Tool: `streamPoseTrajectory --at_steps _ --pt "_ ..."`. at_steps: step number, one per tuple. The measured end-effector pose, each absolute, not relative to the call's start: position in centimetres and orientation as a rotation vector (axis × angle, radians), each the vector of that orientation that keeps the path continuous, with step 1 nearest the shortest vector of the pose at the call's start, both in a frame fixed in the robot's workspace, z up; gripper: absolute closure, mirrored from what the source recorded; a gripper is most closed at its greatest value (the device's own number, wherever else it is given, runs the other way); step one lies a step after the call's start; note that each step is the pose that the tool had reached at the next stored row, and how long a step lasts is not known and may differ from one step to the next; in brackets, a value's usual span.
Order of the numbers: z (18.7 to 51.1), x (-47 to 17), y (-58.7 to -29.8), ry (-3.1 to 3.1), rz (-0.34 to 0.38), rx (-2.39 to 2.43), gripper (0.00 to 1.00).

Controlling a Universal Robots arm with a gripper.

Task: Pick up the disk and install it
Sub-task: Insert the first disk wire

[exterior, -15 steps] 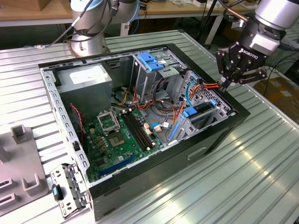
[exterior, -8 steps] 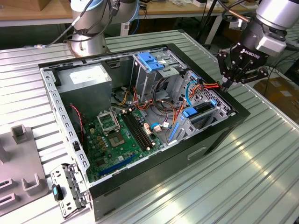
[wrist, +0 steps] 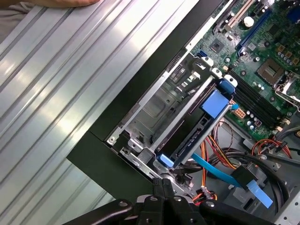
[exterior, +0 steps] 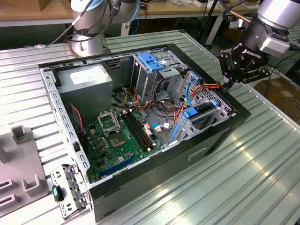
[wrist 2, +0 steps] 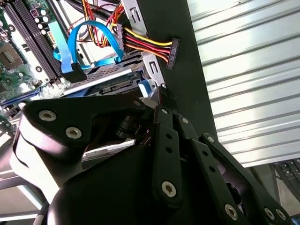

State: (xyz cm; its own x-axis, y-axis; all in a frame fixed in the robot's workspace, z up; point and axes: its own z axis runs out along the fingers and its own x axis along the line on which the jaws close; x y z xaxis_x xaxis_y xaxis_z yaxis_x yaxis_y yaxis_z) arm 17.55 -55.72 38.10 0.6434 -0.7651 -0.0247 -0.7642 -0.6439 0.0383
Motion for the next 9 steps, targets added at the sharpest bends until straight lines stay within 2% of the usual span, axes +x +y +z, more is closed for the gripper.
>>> streamPoseTrajectory --at_steps 9 --pt "38.06 18.4 -54.91 -1.273 -0.059 2.844 0.89"
